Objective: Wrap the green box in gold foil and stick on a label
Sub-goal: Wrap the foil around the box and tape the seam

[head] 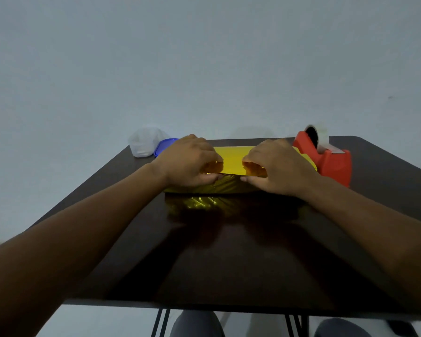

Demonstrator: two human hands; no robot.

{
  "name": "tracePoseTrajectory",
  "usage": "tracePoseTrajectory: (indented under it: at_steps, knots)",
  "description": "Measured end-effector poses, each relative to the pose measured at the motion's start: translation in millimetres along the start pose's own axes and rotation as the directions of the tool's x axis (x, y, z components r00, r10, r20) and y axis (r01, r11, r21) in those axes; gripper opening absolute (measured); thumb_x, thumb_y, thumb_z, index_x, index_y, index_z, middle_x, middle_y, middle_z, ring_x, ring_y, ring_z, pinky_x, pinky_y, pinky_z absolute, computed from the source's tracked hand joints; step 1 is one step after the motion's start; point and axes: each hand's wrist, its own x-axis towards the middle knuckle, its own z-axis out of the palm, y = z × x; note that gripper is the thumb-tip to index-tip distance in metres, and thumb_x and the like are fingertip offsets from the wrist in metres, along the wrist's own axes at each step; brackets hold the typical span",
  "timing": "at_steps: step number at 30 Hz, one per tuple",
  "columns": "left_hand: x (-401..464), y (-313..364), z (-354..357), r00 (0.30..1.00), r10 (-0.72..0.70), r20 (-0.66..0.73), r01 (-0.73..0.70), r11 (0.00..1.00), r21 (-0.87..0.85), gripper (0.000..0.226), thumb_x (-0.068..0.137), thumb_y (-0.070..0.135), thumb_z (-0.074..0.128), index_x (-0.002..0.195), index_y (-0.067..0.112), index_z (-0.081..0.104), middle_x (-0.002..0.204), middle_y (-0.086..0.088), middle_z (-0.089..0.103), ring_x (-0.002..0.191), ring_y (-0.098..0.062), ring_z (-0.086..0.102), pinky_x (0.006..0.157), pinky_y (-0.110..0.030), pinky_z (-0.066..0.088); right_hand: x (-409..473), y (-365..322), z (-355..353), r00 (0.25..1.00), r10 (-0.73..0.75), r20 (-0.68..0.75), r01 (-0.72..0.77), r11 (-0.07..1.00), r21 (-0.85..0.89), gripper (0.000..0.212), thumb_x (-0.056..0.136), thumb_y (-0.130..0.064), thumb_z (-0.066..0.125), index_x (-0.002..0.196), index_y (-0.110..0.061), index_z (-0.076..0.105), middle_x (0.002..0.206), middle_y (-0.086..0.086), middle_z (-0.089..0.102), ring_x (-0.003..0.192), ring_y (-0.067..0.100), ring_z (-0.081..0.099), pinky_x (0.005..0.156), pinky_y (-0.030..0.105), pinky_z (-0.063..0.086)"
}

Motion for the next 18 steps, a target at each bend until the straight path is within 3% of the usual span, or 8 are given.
tracePoseTrajectory:
  at_steps: [3, 7, 18]
  knots:
    - [-3, 5, -3, 0.998, 0.038, -0.058, -0.039, 0.999, -0.018, 0.034, 0.094, 0.042, 0.053, 0.1, 0.021, 0.079, 0.095, 0.002, 0.076, 0.086, -0.022, 0.069, 0.075, -0.037, 0.051, -3, -3, -1, 0.996, 0.033, -0.086, -0.022, 0.991, 0.129, 0.035, 0.089, -0.05, 0.064, 0.104, -0.021, 0.076, 0.103, -0.003, 0.073, 0.098, 0.021, 0.063, 0.083, 0.039, 0.05]
    - [-3, 6, -4, 0.992, 0.069, -0.103, -0.065, 0.997, 0.05, 0.032, 0.097, 0.037, 0.052, 0.092, 0.016, 0.076, 0.086, 0.0, 0.073, 0.08, -0.025, 0.067, 0.069, -0.038, 0.05, 0, -10, -5, 0.992, 0.1, -0.077, -0.081, 0.972, 0.221, 0.015, 0.088, -0.032, 0.075, 0.094, -0.018, 0.077, 0.092, -0.002, 0.071, 0.092, 0.02, 0.061, 0.075, 0.037, 0.05]
    - [3, 15, 6, 0.988, 0.094, -0.125, -0.078, 0.989, 0.125, 0.032, 0.1, 0.034, 0.049, 0.087, 0.015, 0.071, 0.076, -0.003, 0.065, 0.069, -0.027, 0.062, 0.062, -0.036, 0.046, -8, -11, 6, 0.981, 0.097, -0.17, -0.09, 0.995, 0.051, 0.006, 0.082, -0.021, 0.08, 0.082, -0.019, 0.074, 0.082, 0.001, 0.065, 0.082, 0.026, 0.063, 0.06, 0.036, 0.049]
